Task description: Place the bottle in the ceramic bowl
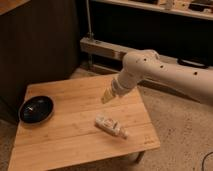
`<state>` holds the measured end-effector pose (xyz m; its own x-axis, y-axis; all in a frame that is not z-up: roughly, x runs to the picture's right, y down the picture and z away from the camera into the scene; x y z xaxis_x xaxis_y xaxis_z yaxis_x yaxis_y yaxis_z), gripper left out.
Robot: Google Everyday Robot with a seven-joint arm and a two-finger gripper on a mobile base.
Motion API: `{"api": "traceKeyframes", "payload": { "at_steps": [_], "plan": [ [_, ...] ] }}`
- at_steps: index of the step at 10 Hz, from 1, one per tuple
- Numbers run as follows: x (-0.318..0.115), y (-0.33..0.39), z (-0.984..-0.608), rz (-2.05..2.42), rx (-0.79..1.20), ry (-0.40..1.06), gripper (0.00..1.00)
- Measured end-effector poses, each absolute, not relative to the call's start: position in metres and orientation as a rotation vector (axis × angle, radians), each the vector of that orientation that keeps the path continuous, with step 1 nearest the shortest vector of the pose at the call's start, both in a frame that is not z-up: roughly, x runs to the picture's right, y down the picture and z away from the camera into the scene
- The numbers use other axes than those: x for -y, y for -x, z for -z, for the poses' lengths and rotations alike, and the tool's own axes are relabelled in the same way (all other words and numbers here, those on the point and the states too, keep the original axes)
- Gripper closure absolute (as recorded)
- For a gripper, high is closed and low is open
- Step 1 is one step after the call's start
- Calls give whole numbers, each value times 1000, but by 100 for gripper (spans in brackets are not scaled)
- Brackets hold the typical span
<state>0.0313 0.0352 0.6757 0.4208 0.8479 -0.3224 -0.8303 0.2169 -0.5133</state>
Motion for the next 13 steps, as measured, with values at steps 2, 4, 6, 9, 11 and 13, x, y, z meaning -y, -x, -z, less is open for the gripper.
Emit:
{"api": "traceKeyframes", "payload": {
  "at_steps": [2,4,6,9,11,13],
  "plan": [
    [-35,-29,-674,-1140,32,676,35],
    [-47,-27,-680,-1029,24,670,35],
    [-71,-39,-697,-965,-1,667,35],
    [-111,-78,-713,-909,-17,652,35],
    [-123,-80,-715,-885,-8,646,35],
    [-134,-77,-717,-861,8,654,35]
  ]
}}
